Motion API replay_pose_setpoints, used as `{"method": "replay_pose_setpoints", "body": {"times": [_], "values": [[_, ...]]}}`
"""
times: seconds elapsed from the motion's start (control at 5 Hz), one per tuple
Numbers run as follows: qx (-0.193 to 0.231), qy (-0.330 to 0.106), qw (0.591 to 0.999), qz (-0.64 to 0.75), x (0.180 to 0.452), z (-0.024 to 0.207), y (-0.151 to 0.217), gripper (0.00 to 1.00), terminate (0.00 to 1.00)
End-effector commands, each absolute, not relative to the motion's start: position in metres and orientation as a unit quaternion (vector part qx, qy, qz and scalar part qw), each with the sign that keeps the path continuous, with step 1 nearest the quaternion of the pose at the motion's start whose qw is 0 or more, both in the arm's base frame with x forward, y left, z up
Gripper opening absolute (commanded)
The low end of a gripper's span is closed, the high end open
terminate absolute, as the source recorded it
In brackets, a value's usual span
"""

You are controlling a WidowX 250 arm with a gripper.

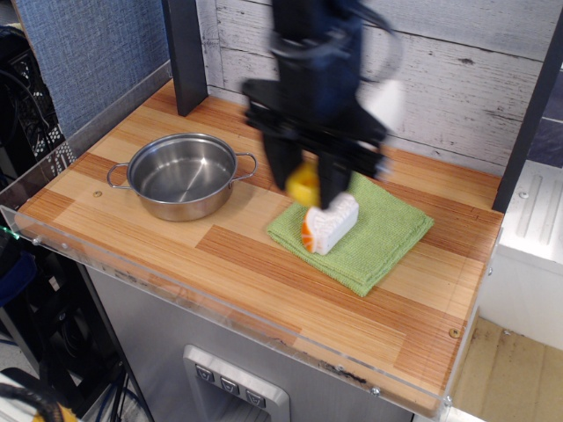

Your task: Pick the knife on the table and fix near the bowl.

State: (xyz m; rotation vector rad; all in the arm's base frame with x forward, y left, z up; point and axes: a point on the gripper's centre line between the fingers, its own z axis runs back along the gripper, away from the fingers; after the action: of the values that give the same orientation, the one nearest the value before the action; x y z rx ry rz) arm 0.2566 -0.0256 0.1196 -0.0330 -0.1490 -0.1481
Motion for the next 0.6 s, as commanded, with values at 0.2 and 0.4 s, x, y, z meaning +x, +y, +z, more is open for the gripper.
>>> {"method": "replay_pose_setpoints", "body": {"times": [0.2,0.4], "values": [[0.009,-0.032,0.998,-0.054,0.255,0.110,0.072,0.00,0.00],[0.026,-0.031,0.998,-0.040,0.251,0.110,0.103,0.00,0.00]]}}
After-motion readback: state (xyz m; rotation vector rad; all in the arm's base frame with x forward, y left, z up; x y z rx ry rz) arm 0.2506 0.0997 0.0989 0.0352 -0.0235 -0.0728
